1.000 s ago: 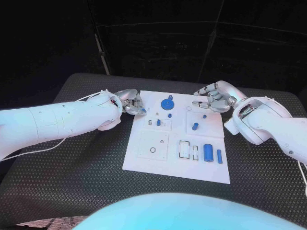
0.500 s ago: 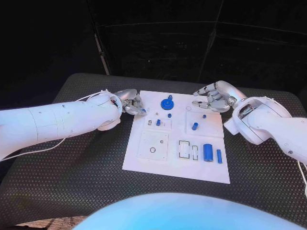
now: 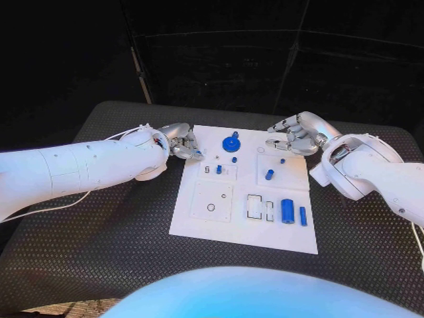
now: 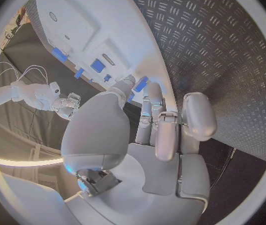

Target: Assemble the parts on the task board

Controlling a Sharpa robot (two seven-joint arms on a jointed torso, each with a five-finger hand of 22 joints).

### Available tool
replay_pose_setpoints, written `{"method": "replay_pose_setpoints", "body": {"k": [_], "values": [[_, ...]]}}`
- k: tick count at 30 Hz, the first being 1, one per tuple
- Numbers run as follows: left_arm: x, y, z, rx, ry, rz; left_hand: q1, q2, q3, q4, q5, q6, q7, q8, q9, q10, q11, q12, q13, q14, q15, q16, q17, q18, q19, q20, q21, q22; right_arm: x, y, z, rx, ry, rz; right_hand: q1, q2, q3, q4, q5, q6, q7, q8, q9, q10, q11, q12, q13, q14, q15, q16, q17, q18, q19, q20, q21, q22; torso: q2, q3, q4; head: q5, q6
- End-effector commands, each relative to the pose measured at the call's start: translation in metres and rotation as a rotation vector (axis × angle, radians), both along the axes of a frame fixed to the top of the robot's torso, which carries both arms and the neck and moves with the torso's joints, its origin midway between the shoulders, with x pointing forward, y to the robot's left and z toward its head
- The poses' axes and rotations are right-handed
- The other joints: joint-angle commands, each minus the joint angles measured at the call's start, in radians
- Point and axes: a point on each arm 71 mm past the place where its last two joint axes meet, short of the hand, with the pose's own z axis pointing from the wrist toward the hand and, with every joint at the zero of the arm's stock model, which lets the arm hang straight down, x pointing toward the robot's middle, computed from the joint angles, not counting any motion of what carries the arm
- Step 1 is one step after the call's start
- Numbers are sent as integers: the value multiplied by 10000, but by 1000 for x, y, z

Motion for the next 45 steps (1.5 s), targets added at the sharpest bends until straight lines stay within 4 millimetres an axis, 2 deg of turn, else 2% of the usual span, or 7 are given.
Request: {"method": "replay_pose_setpoints", "body": {"k": [1, 19, 45], "values": [[-2, 2, -4, 201, 220, 122, -51, 46, -79, 18, 9, 82, 3, 64, 0, 24, -35, 45, 15, 748, -53, 41, 1295, -187, 79, -11, 54, 67, 0, 1, 1, 44, -52, 78, -72, 9, -72, 8, 24, -49, -4, 39, -2, -70, 32, 26, -11, 951, -9, -25, 2360, 103, -21, -40, -64, 252, 3, 1, -1, 4, -1], [-6, 1, -5, 352, 390, 104, 60, 92, -536, 292, 16, 158, -39, 153, 15, 62, -69, 230, 76, 778, -79, 105, 1438, -215, 136, -32, 191, 183, 0, 1, 1, 41, -42, 90, -72, 9, -72, 8, 24, -49, -4, 39, -2, -70, 32, 26, -11, 951, -9, -25, 2360, 103, -21, -40, -64, 252, 2, -6, 9, 15, -1], [-9, 4, -4, 384, 419, 204, 166, 161, -743, 446, 20, 202, -65, 218, 28, 94, -92, 342, 113, 780, -97, 111, 1444, -213, 143, -47, 183, 198, 0, 2, 0, 51, -25, 105, -72, 9, -72, 8, 24, -49, -4, 39, -2, -70, 32, 26, -11, 951, -9, -25, 2360, 103, -21, -40, -64, 252, 11, -6, 1, 39, -1]]}}
